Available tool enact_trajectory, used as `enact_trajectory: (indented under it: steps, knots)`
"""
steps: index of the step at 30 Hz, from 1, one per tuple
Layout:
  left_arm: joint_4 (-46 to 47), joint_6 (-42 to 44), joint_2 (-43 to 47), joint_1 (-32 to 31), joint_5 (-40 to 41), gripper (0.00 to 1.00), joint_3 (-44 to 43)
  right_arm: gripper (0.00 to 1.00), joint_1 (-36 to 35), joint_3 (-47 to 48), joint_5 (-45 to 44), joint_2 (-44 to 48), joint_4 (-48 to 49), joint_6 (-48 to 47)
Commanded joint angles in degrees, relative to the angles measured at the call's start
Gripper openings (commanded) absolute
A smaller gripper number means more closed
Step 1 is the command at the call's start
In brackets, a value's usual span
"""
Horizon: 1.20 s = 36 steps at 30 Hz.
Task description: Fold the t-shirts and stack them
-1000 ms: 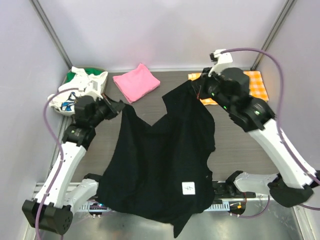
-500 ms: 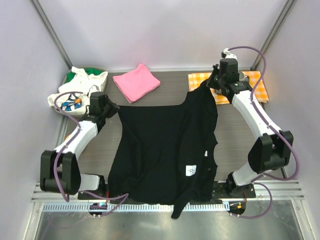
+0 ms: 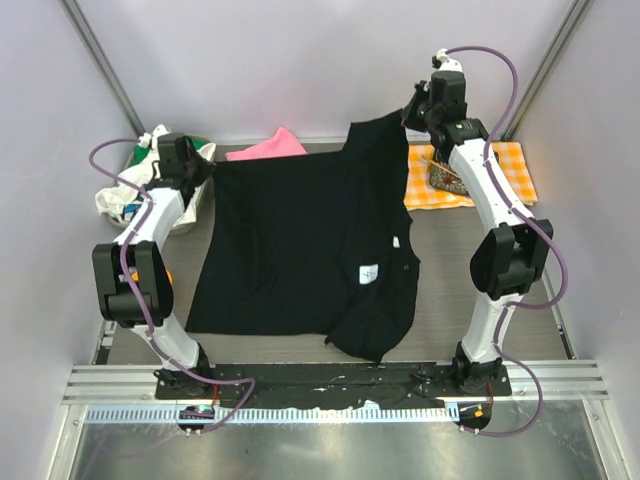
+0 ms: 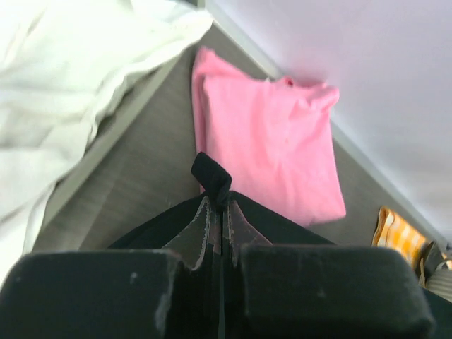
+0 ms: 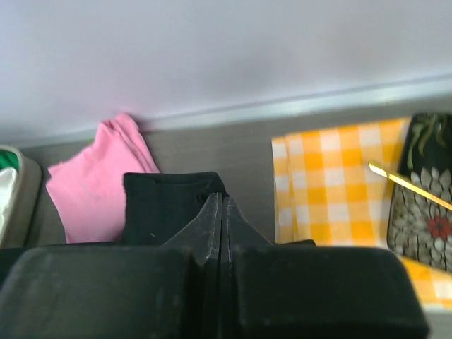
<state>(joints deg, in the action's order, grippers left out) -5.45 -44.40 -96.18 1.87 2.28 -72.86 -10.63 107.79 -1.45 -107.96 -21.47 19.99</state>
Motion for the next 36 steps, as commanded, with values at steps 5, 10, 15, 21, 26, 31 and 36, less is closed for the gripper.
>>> enact_trajectory:
  steps: [5, 10, 15, 21, 26, 31, 36]
  knots:
    - [-4.12, 4.32, -11.56, 1.38, 1.31, 0.29, -15.63, 0.13, 0.44, 19.29, 4.17, -12.68, -2.34, -0.92]
    - [-7.47, 2.66, -10.97, 1.38, 2.9, 1.0, -15.06, 0.95, -0.17, 9.61, 3.83, -8.78, 3.62, -0.65]
    - [-6.84, -1.74, 4.49, -1.33, 6.32, 1.0, -6.34, 0.97, -2.46, -5.64, -2.49, 9.22, 6.98, -2.05]
    - [-19.85, -1.73, 15.83, -11.6, 12.91, 1.0, -1.17, 0.98, -6.33, -25.64, -6.28, 25.13, -2.78, 0.56]
    - [-18.2, -4.99, 22.61, -14.17, 8.35, 1.0, 9.03, 0.98, -6.59, -38.43, -7.77, 28.95, -4.53, 5.49]
    - [-17.31, -5.25, 26.22, -16.02, 8.26, 1.0, 16.16, 0.97, -6.59, -49.06, -5.41, 28.51, -1.65, 7.96]
    - [-17.57, -4.03, 27.62, -16.19, 7.3, 1.0, 19.59, 0.96, -6.68, -55.13, 0.12, 26.84, 4.06, 11.56]
